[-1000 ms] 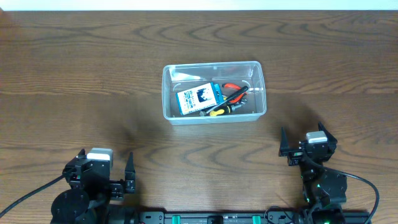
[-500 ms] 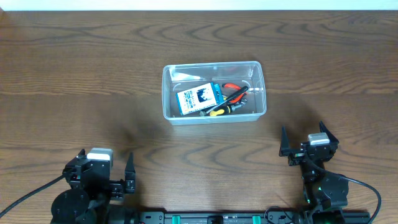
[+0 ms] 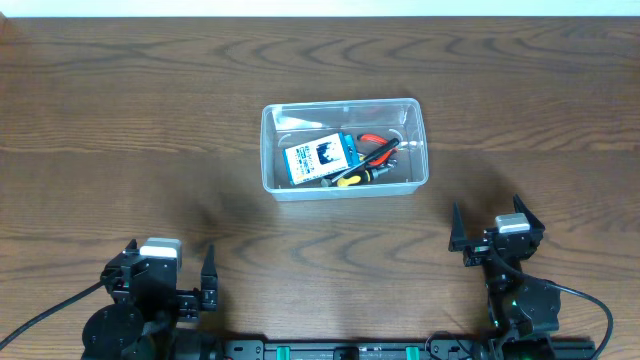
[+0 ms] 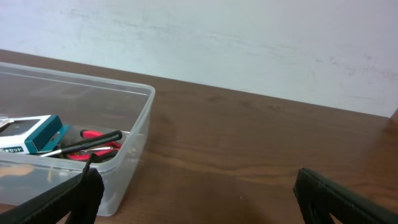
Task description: Pack container
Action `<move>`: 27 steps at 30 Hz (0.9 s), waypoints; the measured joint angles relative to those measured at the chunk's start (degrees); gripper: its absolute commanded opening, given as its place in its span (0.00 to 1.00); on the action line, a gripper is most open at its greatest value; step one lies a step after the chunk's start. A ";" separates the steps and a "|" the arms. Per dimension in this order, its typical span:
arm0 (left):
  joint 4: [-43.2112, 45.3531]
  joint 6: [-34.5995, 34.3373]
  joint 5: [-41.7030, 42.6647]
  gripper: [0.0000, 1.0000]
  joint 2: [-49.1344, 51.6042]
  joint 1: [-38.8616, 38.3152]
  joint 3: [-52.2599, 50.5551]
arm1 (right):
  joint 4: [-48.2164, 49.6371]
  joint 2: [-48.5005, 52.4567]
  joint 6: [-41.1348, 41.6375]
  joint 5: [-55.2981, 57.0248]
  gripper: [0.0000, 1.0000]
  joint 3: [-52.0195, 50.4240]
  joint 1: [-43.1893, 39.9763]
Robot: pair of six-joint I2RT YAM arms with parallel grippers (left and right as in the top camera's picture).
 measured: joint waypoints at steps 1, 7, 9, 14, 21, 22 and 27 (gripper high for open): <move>0.00 0.00 0.00 0.98 0.00 0.00 0.00 | 0.00 0.00 0.00 0.00 0.99 0.00 0.00; -1.68 -0.22 0.90 0.98 0.00 0.02 0.00 | 0.00 0.00 0.00 0.00 0.99 0.00 0.00; -2.58 -0.24 3.80 0.98 -0.20 0.28 -0.13 | 0.00 0.00 0.00 0.00 0.99 0.00 0.00; 2.12 0.42 11.06 0.98 -5.40 0.90 -7.04 | 0.00 0.00 0.00 0.00 0.99 0.00 0.00; 22.93 1.22 12.31 0.98 -10.54 0.90 -24.09 | -0.02 0.00 0.02 0.00 0.99 0.00 0.00; 25.57 1.33 12.31 0.98 -10.54 0.90 -25.77 | -0.02 0.00 0.02 -0.02 0.99 0.00 0.00; 43.95 1.60 11.67 0.98 -10.78 0.90 -34.53 | -0.02 0.00 0.02 -0.02 0.99 0.00 0.00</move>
